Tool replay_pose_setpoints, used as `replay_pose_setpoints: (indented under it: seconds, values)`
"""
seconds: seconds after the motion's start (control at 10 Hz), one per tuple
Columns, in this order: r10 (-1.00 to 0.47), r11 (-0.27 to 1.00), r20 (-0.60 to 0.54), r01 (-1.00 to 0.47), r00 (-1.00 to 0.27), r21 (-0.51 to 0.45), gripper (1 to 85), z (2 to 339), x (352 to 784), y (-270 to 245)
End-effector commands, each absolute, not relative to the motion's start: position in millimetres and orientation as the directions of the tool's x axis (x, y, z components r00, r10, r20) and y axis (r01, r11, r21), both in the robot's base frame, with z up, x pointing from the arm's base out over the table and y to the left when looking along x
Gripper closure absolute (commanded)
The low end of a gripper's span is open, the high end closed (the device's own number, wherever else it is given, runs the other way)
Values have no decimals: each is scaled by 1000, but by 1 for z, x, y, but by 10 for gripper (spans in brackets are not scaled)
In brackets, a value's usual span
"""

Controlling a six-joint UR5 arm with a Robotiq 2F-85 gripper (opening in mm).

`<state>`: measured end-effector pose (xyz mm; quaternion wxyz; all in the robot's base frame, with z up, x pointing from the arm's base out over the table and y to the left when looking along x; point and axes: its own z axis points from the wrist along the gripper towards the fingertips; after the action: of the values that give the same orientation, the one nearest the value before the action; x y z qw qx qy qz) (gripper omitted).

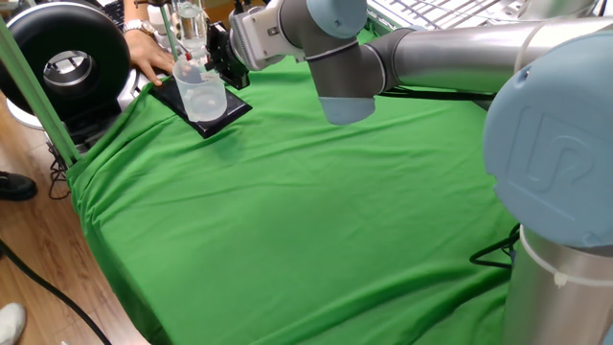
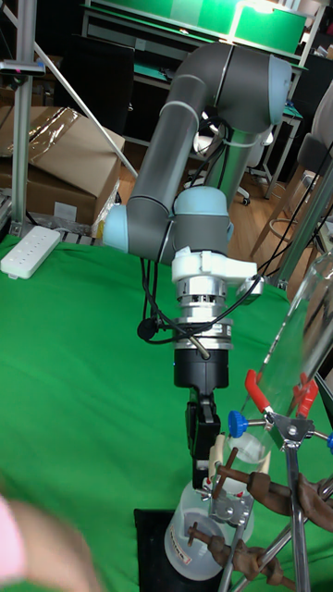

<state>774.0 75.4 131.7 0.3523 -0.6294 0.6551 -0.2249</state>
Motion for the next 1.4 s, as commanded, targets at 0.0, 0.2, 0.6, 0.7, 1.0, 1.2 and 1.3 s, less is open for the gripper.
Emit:
replay_pose_setpoints:
  seconds: [0.0,0.2,0.6,0.7,1.0,1.2,1.3]
  values:
    - [-981,124,-192,-675,27,-727,843,135,769,71]
    - [-980,123,-198,-675,34,-728,843,137,766,71]
    - [-980,117,-196,-663,46,-740,843,142,768,72]
    - [-980,113,-192,-659,48,-744,843,143,770,73]
    - [-982,101,-179,-654,54,-750,843,146,779,80]
    - [-981,104,-184,-649,57,-754,843,140,782,80]
    - [-982,101,-182,-648,58,-755,843,139,782,80]
